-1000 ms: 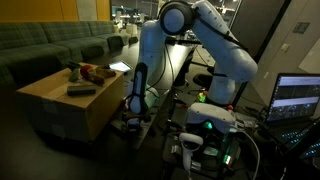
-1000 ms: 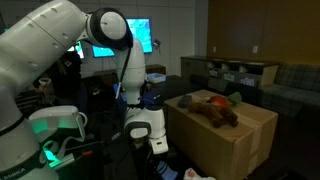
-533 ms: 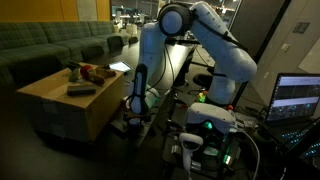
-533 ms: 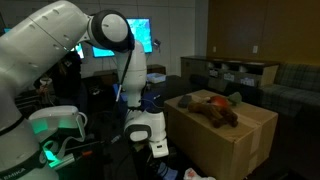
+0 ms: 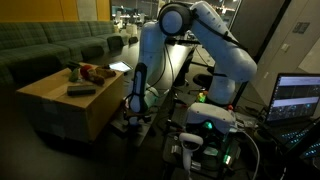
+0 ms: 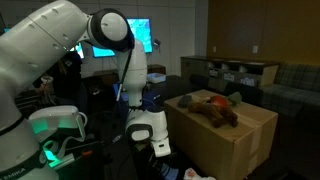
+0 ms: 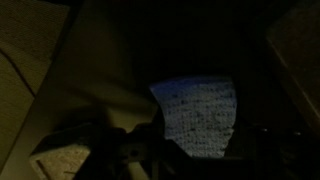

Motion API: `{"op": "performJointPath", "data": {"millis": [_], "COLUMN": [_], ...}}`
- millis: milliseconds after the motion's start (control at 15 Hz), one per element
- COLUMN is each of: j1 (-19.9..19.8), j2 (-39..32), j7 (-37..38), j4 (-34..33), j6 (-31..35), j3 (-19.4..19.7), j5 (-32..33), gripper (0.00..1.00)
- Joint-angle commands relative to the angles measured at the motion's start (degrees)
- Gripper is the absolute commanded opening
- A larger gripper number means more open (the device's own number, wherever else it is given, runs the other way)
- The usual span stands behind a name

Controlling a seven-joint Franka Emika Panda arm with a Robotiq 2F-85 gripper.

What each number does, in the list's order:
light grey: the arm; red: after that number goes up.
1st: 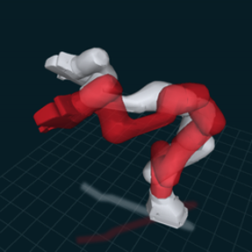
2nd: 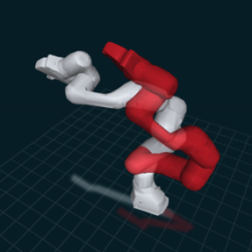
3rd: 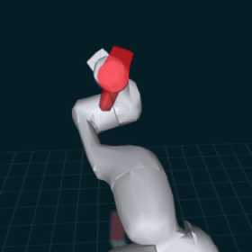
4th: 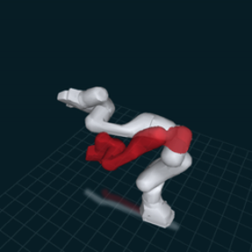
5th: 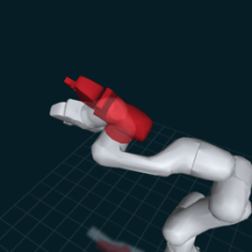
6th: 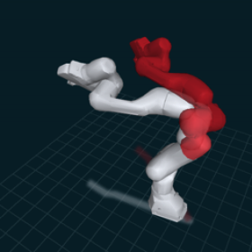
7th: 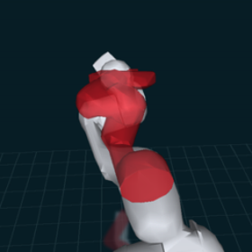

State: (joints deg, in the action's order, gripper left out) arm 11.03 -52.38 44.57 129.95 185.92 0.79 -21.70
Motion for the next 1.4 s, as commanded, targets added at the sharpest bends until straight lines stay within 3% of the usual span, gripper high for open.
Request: {"op": "performJointPath", "data": {"millis": [0, 533, 1000, 1333], "j1": [0.9, 0.9, -0.6, 1.6], "j2": [0.1, 8.2, 18.0, 27.4], "j7": [-1.6, -5.6, -12.1, -16.0], "j4": [-0.8, 3.8, 7.3, 9.8], "j6": [-0.1, -5.5, -12.3, -21.1], "j3": [0.8, 1.6, 2.9, 8.4], "j5": [-1.2, 0.0, 1.7, 6.8], "gripper": [0.35, 0.17, 0.15, 0.14]}}
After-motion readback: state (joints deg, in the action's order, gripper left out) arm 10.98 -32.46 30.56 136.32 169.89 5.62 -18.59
